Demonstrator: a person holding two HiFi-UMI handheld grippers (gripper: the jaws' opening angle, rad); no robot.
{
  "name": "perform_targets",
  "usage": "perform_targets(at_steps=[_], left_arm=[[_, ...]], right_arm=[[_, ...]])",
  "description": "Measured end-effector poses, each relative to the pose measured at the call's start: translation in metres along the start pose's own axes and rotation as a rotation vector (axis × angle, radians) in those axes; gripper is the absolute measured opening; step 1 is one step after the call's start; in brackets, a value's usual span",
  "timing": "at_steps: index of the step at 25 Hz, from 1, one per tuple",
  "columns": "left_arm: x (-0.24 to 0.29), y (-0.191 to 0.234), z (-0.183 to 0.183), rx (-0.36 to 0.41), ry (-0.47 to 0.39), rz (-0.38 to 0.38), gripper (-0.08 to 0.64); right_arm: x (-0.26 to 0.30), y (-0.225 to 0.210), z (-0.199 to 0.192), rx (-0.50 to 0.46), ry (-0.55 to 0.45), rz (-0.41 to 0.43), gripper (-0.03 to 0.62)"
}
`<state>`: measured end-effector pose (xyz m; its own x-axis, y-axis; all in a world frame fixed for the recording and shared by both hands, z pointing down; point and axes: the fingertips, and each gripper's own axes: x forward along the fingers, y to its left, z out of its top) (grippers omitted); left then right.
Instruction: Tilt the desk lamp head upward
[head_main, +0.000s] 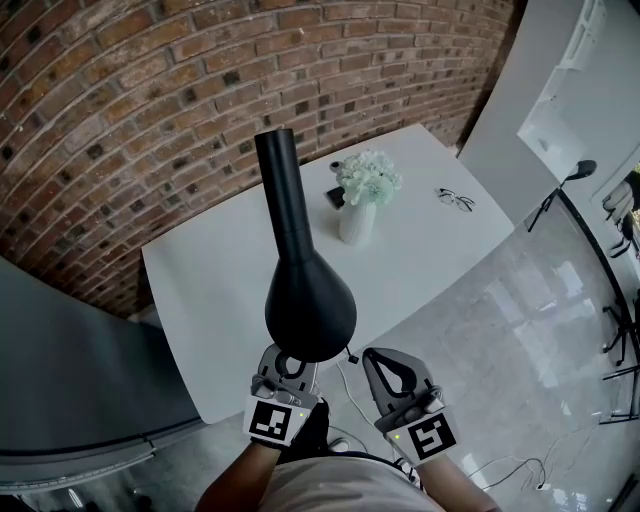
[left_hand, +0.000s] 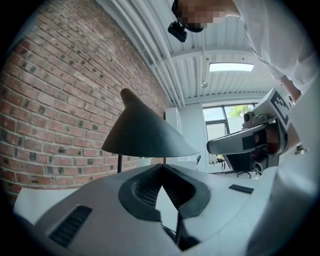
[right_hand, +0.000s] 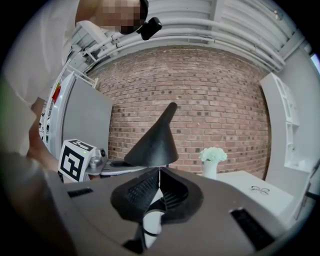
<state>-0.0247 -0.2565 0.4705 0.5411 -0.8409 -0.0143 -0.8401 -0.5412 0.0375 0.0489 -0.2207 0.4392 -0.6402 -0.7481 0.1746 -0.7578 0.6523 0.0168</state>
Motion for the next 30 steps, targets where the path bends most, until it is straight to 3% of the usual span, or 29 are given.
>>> perform_targets(at_steps=[30], left_arm=[[-0.007,0.006,0.021,-0.01,-0.038,0.032,0.008]], right_arm=[[0.005,0.002,-0.001,0.004,-0.004,0.019,0.017]])
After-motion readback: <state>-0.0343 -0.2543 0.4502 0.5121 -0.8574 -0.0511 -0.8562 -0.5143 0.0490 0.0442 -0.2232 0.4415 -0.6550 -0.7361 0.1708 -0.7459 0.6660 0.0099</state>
